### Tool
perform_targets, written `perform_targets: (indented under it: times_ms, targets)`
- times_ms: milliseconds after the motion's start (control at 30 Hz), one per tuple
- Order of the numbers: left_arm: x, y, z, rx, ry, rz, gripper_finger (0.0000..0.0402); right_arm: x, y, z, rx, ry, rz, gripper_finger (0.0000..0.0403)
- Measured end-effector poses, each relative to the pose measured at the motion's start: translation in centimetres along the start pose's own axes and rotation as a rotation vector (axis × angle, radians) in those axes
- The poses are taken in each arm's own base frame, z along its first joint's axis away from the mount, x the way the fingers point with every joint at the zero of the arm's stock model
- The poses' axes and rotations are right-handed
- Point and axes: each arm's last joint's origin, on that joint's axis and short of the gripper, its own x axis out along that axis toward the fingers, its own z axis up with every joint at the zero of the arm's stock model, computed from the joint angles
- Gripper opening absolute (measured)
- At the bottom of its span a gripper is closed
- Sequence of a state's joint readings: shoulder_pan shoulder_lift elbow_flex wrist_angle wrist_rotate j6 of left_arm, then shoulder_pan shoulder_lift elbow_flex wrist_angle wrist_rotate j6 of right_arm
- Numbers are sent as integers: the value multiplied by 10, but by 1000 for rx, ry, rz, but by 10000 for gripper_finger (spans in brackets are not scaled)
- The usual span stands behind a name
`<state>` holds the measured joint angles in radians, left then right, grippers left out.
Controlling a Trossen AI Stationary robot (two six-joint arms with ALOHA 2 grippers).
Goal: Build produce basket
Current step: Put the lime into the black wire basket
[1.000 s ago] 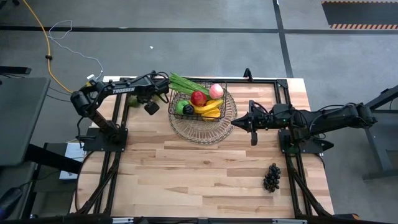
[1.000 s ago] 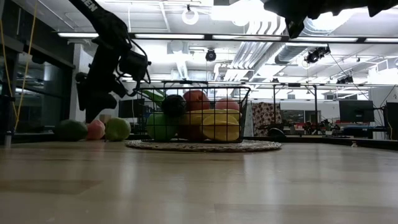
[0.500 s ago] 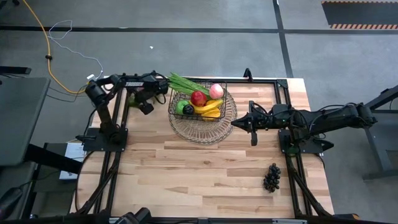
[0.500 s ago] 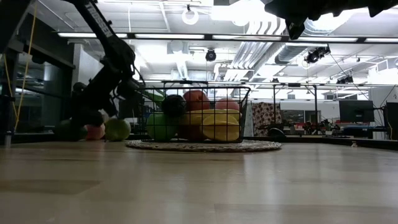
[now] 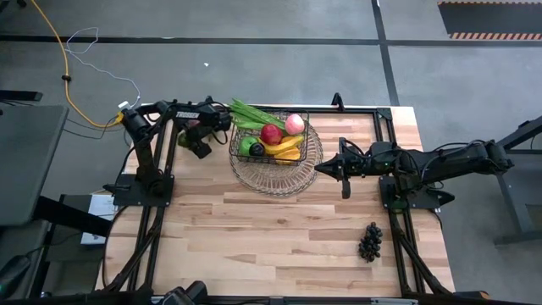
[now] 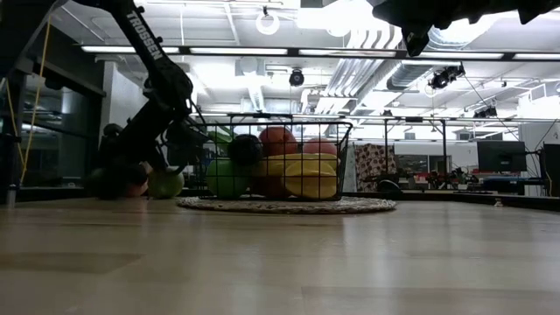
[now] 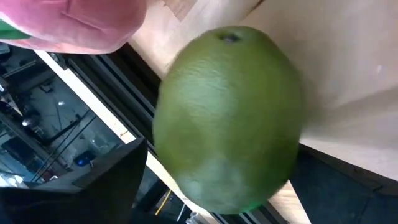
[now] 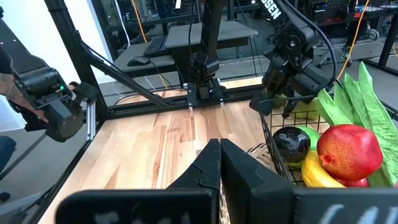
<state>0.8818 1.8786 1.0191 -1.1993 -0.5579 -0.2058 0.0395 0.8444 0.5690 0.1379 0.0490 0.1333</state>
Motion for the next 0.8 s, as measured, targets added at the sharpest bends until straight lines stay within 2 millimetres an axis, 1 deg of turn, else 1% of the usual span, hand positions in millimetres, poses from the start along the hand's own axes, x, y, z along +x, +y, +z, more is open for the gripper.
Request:
perform_targets:
  times_ms: [100, 333, 433, 533, 633, 800]
  targets:
    - [0, 0, 0, 0, -1, 1, 343, 0, 0, 0, 0, 0, 0, 0]
    - [0, 0, 1, -3, -7, 6, 265, 0, 0, 0, 0, 0, 0, 0]
    - [0, 0, 0, 3, -5, 7, 243, 0, 0, 0, 0, -1, 0, 0]
    - [0, 1, -2, 49, 18, 9, 241, 0, 0, 0, -1, 0, 0, 0]
    - [-3, 3, -7, 85, 24, 4, 247, 0, 0, 0, -2, 0, 0, 0]
    - [-19, 15, -19, 69, -55, -47, 248, 0, 0, 0, -2, 0, 0, 0]
